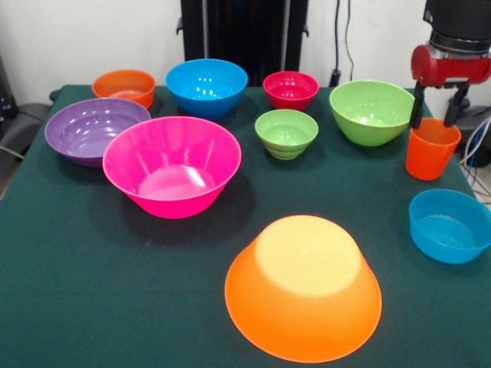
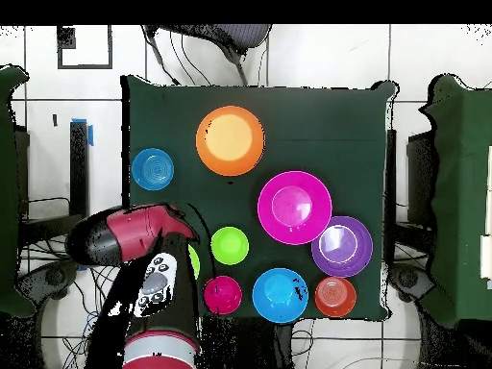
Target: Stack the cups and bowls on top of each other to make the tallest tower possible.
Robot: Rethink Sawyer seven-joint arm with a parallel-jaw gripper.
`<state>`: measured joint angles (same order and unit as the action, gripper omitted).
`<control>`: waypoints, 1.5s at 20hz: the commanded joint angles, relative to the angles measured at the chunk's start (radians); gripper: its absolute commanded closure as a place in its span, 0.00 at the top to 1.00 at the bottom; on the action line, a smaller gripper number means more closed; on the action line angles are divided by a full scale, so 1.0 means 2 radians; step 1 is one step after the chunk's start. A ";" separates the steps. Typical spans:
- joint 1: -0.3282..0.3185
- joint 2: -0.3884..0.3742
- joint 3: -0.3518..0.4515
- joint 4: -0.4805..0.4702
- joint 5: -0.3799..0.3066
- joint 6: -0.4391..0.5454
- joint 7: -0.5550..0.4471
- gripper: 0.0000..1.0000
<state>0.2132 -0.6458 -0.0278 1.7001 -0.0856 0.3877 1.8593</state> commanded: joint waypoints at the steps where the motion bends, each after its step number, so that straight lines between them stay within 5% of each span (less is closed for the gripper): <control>1: 0.002 0.005 0.047 0.016 0.011 0.047 0.047 1.00; 30: 0.024 0.075 0.030 -0.008 0.014 0.032 0.066 1.00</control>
<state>0.2388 -0.5766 -0.0305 1.6996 -0.0778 0.3938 1.8593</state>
